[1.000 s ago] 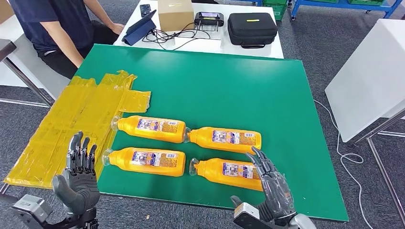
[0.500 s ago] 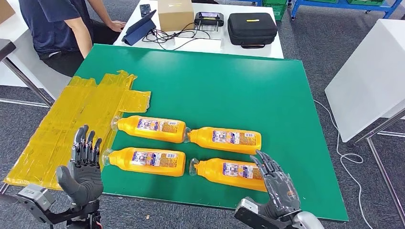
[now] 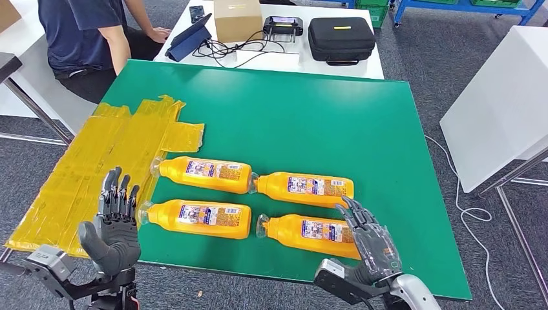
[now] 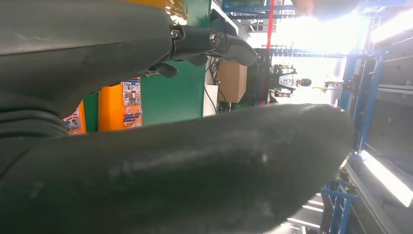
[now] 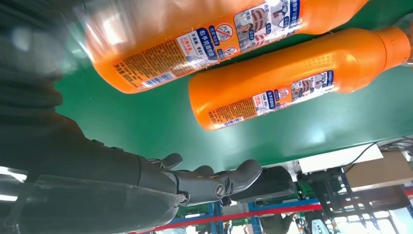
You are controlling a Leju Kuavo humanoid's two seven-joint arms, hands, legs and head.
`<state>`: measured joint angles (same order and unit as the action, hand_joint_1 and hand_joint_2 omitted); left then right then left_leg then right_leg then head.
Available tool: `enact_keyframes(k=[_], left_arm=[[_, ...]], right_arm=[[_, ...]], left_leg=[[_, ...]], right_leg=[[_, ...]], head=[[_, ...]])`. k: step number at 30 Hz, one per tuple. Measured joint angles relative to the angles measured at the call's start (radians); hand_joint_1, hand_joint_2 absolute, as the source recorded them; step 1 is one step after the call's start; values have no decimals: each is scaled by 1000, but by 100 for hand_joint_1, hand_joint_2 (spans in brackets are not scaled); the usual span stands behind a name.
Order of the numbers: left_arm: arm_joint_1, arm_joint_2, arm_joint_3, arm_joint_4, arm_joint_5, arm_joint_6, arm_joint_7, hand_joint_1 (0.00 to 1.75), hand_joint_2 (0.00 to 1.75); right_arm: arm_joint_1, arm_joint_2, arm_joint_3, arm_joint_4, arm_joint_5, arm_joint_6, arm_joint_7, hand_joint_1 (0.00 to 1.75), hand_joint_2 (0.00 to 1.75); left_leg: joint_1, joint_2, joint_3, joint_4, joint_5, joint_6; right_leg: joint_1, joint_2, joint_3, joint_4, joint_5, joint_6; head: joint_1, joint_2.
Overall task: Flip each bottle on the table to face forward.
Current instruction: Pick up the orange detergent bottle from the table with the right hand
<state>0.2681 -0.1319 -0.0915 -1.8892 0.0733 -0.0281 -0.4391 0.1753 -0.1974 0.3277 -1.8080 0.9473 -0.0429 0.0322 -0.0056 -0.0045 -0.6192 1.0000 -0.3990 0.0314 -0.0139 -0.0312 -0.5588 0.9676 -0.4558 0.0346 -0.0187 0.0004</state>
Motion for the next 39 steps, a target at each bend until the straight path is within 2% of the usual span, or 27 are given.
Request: enact_keyframes(k=[7, 21, 22, 25, 26, 39], left_arm=[[-15, 6, -11, 16, 21, 8, 2, 0, 0], [-34, 7, -11, 30, 44, 7, 9, 0, 0], [-35, 7, -10, 30, 46, 4, 10, 0, 0], [-39, 7, -10, 32, 50, -9, 16, 0, 0], [-42, 7, -10, 34, 50, -14, 18, 0, 0], [-76, 7, -10, 83, 64, -57, 20, 0, 0]], right_arm=[[-26, 40, -1, 58, 41, 65, 20, 0, 175], [-61, 91, -22, 206, 75, 97, 39, 0, 175], [-62, 93, -23, 213, 84, 98, 45, 19, 175], [-67, 99, -26, 237, 123, 102, 71, 150, 175], [-68, 100, -27, 246, 136, 103, 79, 175, 175], [-42, 99, -61, 269, 153, 115, 101, 175, 175]], left_leg=[[0, 0, 0, 0, 0, 0], [0, 0, 0, 0, 0, 0], [0, 0, 0, 0, 0, 0], [0, 0, 0, 0, 0, 0], [0, 0, 1, 0, 0, 0], [0, 0, 10, 0, -3, 0]], right_leg=[[0, 0, 0, 0, 0, 0], [0, 0, 0, 0, 0, 0], [0, 0, 0, 0, 0, 0], [0, 0, 0, 0, 0, 0], [0, 0, 0, 0, 0, 0], [-1, 0, -1, -1, -3, 2]], head=[[0, 0], [0, 0], [0, 0], [0, 0], [0, 0], [0, 0]])
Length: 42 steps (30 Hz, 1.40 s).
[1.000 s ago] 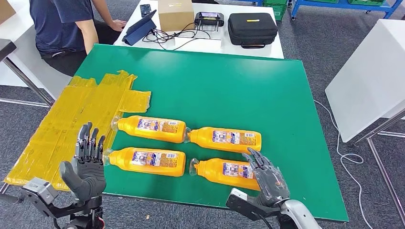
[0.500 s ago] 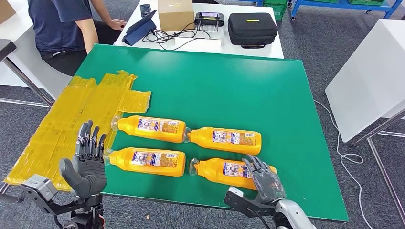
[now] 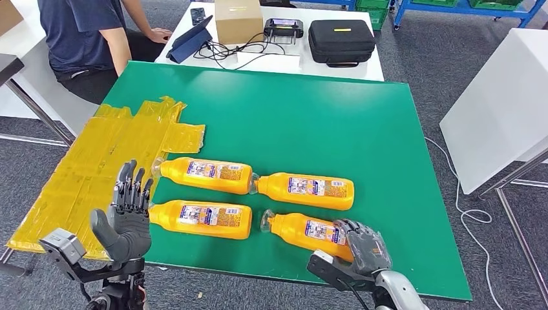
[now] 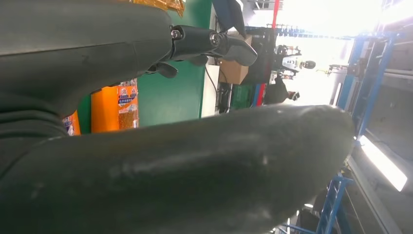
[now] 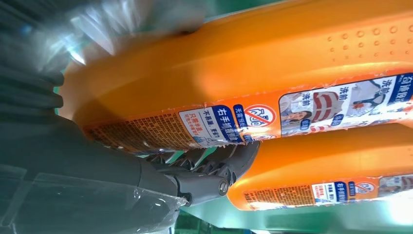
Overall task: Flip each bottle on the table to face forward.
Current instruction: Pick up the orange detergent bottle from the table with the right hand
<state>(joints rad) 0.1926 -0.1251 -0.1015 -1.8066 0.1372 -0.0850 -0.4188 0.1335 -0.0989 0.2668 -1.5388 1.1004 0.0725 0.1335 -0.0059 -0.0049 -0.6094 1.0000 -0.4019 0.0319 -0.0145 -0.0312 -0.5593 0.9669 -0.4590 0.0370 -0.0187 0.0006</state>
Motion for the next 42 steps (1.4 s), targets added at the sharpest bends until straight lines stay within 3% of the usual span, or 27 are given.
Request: enact_keyframes(k=[12, 16, 23, 30, 37, 42], left_arm=[[-15, 0, 0, 41, 27, -7, 17, 0, 0], [-17, 0, 0, 47, 31, -7, 18, 0, 175], [-11, 2, 13, 50, 82, -14, 18, 0, 175], [-15, 21, 35, 65, 177, -75, 17, 0, 175], [-49, 36, 22, 70, 211, -87, 25, 0, 175], [-100, 37, -16, 95, 250, -106, 54, 0, 175]], right_arm=[[71, -20, -25, -94, -72, 38, -3, 175, 175], [95, -20, -40, -127, -110, 39, -33, 175, 175], [159, -16, -137, -362, -361, 17, -245, 175, 175], [144, -41, -189, -531, -464, -71, -321, 175, 175], [-52, -56, -52, -367, -540, -197, -319, 175, 175], [-248, -4, 65, -146, -565, -325, -294, 175, 175]], left_leg=[[0, 0, 2, 0, -1, 0], [0, 0, 1, 0, -1, 0], [0, 1, -5, 0, 1, 1], [0, 1, -6, 0, 1, 1], [0, 2, -5, 0, 4, 1], [0, 2, -6, 0, 6, 0]], right_leg=[[0, 0, 2, 0, 0, 0], [0, 0, 2, 0, 0, 0], [0, 0, 6, 1, 2, 0], [0, 0, 5, 1, 2, 0], [0, 2, 5, 1, 4, -2], [1, 3, 4, 2, 6, 0]], head=[[0, 0], [0, 0], [0, 0], [0, 0], [0, 0], [0, 0]])
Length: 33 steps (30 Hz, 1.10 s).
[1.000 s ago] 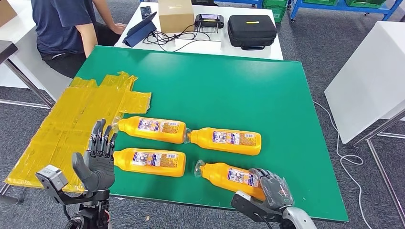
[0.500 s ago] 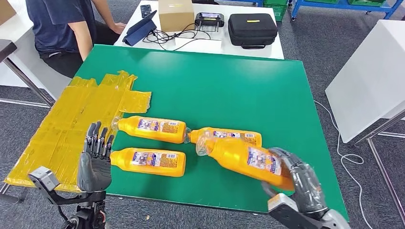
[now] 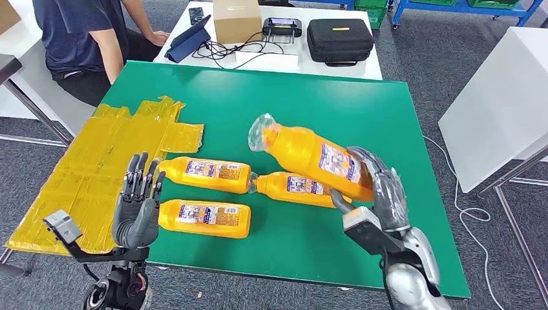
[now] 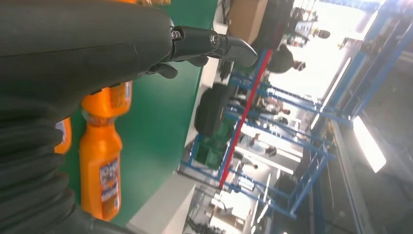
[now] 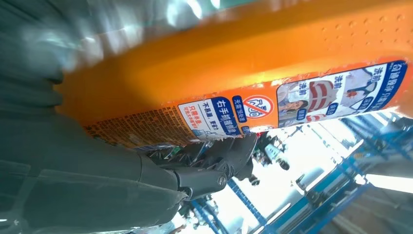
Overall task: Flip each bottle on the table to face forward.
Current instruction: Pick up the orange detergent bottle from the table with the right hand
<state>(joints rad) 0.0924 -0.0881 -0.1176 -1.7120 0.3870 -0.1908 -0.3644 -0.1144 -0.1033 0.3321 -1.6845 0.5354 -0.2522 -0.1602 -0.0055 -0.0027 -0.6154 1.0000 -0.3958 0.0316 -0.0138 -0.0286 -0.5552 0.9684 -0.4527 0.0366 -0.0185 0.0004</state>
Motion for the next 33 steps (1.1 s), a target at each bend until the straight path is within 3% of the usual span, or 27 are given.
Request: enact_keyframes(k=[6, 12, 23, 33], left_arm=[[-76, -1, -46, 39, 20, 9, 30, 0, 175], [-120, -8, -77, 69, 24, 16, 45, 0, 175], [-152, -25, -83, 82, 11, 65, 43, 0, 175], [-150, -38, -53, 76, -9, 97, 32, 0, 175]], right_arm=[[-205, 120, 105, 260, -41, -60, 11, 175, 175], [-326, 228, 167, 438, -51, -66, 31, 175, 175], [-429, 357, 287, 586, 52, -16, 82, 175, 175], [-451, 430, 430, 659, 114, 24, 105, 175, 175]], left_leg=[[0, 0, -1, 0, 2, 0], [0, -1, -3, 0, 2, 0], [0, -1, -5, 0, 2, 0], [0, -1, -7, 0, 2, 0]], right_leg=[[0, -1, -1, 1, 0, 0], [0, -1, -3, 1, 0, 0], [0, -1, -5, 2, 0, 0], [0, -1, -6, 2, 0, 0]], head=[[0, 0], [0, 0], [0, 0], [0, 0]])
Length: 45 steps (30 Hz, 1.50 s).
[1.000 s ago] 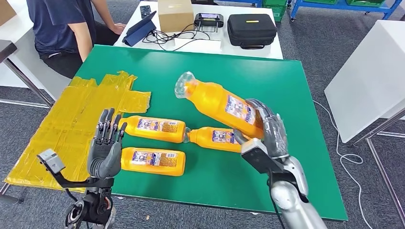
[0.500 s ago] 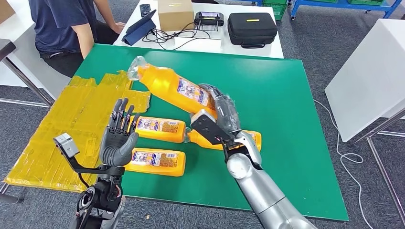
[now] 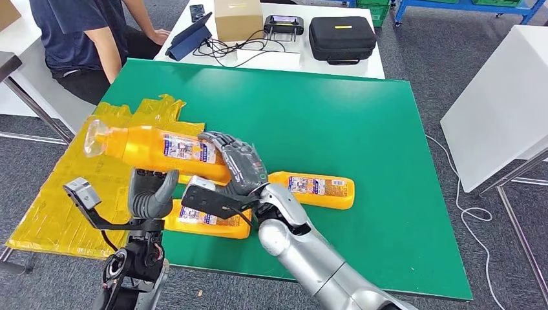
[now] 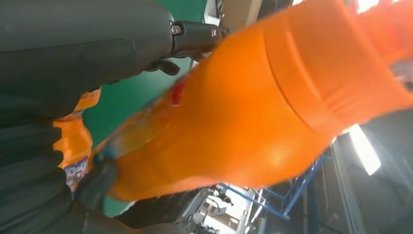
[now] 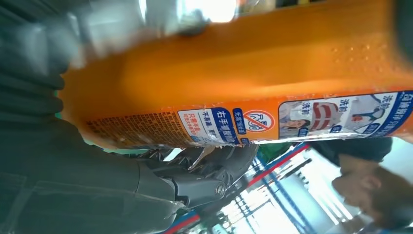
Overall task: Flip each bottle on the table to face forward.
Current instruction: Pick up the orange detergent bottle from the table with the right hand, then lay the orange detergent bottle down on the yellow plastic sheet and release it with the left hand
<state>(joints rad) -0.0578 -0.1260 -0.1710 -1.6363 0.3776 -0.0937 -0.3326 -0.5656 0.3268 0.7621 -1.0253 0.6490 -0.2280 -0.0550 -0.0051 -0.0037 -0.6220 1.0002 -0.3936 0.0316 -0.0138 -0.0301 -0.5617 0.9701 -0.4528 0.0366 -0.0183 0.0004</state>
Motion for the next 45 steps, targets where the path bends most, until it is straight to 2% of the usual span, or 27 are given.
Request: enact_keyframes(k=[8, 16, 20, 41, 42, 45], left_arm=[[6, -13, 31, -27, -11, 22, 6, 0, 175], [29, -17, 45, -39, -11, 30, 6, 0, 175], [47, -17, 51, -44, -10, 31, 3, 173, 175], [63, -29, 69, -44, 8, 21, -11, 175, 175], [63, -29, 69, -44, 8, 20, -11, 175, 175], [63, -31, 71, -45, 8, 14, -10, 175, 175]], right_arm=[[3, 26, 91, 11, -9, 21, 16, 175, 175], [-8, 32, 136, 28, -47, 31, 32, 175, 175], [-11, 32, 154, 41, -61, 31, 33, 175, 175], [-16, 31, 161, 80, -65, 13, 18, 175, 175], [-16, 31, 161, 80, -65, 13, 19, 133, 175], [-13, 28, 160, 78, -65, 8, 22, 2, 44]], left_leg=[[0, 0, 0, 0, 0, 0], [0, 0, 0, 0, 0, 0], [0, 0, 0, 0, 0, 0], [0, 1, 0, 0, 0, 0], [0, 1, 0, 0, 0, 0], [0, 0, 0, 0, 0, 0]], right_leg=[[0, 0, 0, 0, 0, 0], [0, 0, 0, 0, 0, 0], [0, 0, -1, 0, 0, 0], [0, 0, -1, 0, 0, 0], [0, 0, -1, 0, 0, 0], [0, 0, -1, 0, 0, 0]], head=[[0, 0], [0, 0], [0, 0], [0, 0], [0, 0], [0, 0]])
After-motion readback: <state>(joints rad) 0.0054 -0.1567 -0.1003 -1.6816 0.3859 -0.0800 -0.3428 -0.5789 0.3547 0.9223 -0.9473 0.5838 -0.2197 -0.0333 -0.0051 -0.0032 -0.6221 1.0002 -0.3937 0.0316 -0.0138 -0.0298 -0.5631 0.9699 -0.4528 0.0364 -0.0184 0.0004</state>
